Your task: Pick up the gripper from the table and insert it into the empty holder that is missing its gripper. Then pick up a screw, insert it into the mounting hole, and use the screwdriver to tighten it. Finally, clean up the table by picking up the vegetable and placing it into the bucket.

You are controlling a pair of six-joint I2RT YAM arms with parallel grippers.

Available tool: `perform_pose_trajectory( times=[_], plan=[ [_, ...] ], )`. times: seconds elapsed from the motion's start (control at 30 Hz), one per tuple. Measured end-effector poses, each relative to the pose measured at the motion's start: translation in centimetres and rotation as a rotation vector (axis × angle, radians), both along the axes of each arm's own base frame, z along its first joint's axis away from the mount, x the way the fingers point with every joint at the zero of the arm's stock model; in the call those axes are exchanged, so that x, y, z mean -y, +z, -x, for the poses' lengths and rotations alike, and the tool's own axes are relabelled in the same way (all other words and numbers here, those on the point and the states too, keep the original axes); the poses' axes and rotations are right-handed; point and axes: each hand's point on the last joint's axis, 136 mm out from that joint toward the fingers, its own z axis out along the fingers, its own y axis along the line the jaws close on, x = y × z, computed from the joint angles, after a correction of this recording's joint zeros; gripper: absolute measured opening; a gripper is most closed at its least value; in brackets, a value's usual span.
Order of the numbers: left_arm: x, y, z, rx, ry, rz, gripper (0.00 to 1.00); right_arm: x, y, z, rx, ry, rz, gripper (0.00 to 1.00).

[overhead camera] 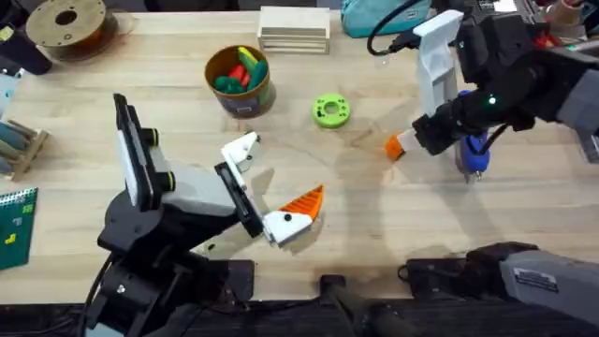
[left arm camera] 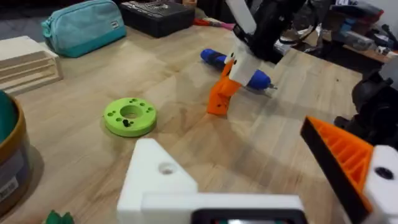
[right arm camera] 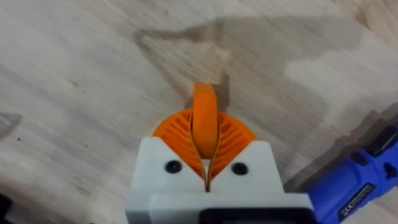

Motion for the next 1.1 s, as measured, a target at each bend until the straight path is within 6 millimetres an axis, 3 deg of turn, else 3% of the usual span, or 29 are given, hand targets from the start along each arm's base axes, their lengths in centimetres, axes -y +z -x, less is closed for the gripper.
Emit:
perform_pose_trajectory(
  times=[0.13,0.33,0.47,0.57,0.7,0.83,0.97,1.1],
  plan=[
    [0.0,0.0,0.0,0.000,0.000,0.000,0.986,0.1,1.6,0.4,-0.012,0.000,0.002,0.021],
    [0.0,0.0,0.0,0.000,0.000,0.000,0.987,-0.3,8.2,0.9,0.125,-0.022,-0.060,0.020],
    [0.0,0.0,0.0,0.000,0.000,0.000,0.987,-2.1,10.6,1.2,0.221,-0.044,-0.245,0.020],
    [0.0,0.0,0.0,0.000,0.000,0.000,0.987,-4.5,10.4,-0.2,0.270,-0.076,-0.455,0.020],
    [0.0,0.0,0.0,0.000,0.000,0.000,0.987,-7.6,8.1,-1.1,0.178,-0.164,-0.717,0.020],
    [0.0,0.0,0.0,0.000,0.000,0.000,0.987,-11.3,6.9,-0.5,-0.007,-0.203,-0.908,0.020],
    [0.0,0.0,0.0,0.000,0.000,0.000,0.987,-15.3,7.2,0.4,-0.203,-0.170,-1.051,0.020],
    [0.0,0.0,0.0,0.000,0.000,0.000,0.987,-17.7,7.5,1.0,-0.353,-0.142,-1.144,0.020]
  ],
)
